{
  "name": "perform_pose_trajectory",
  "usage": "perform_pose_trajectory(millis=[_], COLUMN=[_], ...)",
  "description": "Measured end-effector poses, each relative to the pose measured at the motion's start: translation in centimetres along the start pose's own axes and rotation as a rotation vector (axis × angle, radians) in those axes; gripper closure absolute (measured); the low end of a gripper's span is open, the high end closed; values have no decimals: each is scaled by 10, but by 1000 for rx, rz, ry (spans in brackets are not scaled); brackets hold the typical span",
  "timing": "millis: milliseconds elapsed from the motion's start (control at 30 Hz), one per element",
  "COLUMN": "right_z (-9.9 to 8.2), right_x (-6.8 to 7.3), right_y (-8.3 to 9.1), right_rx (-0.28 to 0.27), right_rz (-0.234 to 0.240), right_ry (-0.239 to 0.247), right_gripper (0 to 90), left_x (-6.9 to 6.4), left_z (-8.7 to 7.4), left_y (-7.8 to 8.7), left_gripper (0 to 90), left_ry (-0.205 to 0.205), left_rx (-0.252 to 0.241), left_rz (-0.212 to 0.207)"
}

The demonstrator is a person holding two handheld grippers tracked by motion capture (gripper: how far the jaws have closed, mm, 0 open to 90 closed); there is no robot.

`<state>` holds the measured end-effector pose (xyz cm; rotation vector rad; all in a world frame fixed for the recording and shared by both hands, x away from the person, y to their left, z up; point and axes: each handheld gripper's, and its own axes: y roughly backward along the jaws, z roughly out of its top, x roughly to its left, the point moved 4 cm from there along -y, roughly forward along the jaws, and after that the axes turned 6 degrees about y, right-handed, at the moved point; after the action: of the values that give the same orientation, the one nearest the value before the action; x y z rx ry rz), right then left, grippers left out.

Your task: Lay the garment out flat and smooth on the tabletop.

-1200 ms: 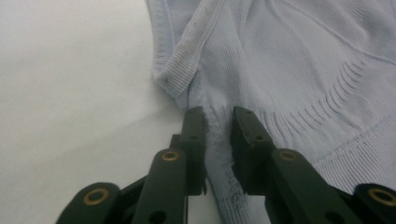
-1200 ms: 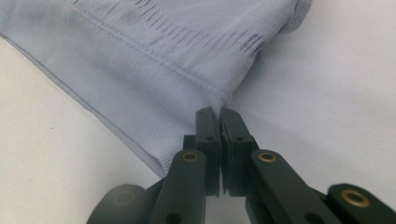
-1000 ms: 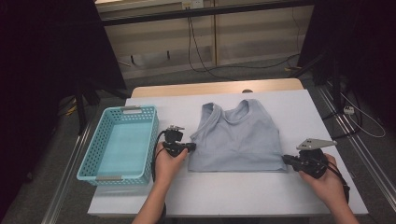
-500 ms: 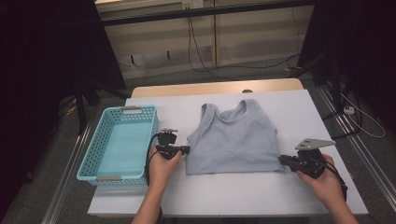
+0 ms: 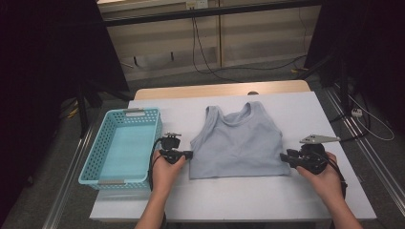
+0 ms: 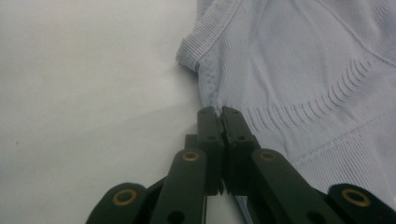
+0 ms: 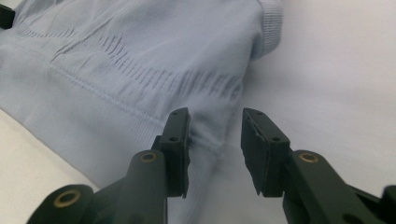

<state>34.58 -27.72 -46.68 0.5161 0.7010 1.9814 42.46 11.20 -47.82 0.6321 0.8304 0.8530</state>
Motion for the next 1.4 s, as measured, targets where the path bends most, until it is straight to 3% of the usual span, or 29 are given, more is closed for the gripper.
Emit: perform_pose_trajectory(millis=[100,200,333,500,667,867,1000,1100,1200,1400], right_z=[-1,-4,-2,-1,-2,-8,-7,-8,-8,-7], right_x=[2,3,5,2,-3,-5,-1,-3,-4,-3], right_y=[-9,-17,-15,-3,11,18,15,13,13,13], right_rx=[43,90,91,65,43,37,28,31,31,32], right_rz=[-10,-6,21,31,25,30,40,44,48,42], right_ry=[13,19,22,2,-6,-18,24,13,10,19], right_gripper=[638,702,832,856,863,863,862,862,861,860], left_x=[-1,-1,-1,-3,-10,-14,-12,-8,-7,-8], left_z=[0,0,0,1,-1,-1,5,15,24,33], left_y=[0,-1,-1,-1,-3,-4,-2,1,-1,-14], left_gripper=[876,876,875,874,873,864,770,637,565,535], left_ry=[-6,-12,-8,-11,-11,-23,-35,-62,-84,-159], left_rx=[1,-4,-8,-8,9,10,-21,-75,-115,-130], left_rz=[5,6,2,-13,-56,-52,-38,-16,-15,-7])
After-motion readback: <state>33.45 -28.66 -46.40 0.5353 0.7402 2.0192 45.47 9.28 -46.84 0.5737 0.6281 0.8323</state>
